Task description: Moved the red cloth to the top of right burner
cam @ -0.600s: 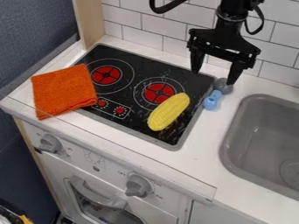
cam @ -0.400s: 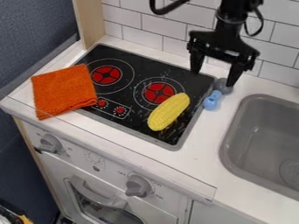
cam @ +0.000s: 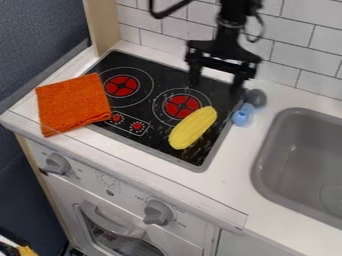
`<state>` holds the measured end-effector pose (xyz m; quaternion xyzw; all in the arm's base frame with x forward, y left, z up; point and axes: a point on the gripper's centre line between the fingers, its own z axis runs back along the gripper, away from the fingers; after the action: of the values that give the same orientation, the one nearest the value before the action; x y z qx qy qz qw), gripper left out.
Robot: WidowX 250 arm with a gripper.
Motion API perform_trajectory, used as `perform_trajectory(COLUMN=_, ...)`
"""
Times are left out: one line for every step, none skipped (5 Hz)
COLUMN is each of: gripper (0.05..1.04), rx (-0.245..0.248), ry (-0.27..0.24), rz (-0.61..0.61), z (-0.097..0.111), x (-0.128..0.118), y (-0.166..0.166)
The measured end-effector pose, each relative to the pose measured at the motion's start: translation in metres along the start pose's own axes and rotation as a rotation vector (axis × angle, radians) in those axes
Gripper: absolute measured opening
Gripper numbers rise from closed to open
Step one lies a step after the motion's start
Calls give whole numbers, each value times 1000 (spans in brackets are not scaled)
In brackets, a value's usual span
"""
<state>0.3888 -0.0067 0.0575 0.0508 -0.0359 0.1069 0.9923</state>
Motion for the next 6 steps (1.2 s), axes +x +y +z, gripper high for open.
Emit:
perform_trajectory(gripper=1001, rx=-5, ry=-24, rz=50, z=1, x=2, y=27)
perform_trajectory(gripper=1001, rx=11, ry=-43, rz=127, z=-3, x=-2, y=70)
perform_trajectory(gripper=1001, rx=12, ry=-59, rz=241, z=-5, x=-5, y=109)
perform_trajectory(gripper=1001, rx=-27, ry=-40, rz=372, z=-10, x=-13, y=162)
perform_trajectory(gripper=1001, rx=-37, ry=-32, rz=381, z=-17, x=-21, y=182)
perform_trajectory(gripper=1001, rx=-54, ry=-33, rz=350, z=-29, x=-33, y=193)
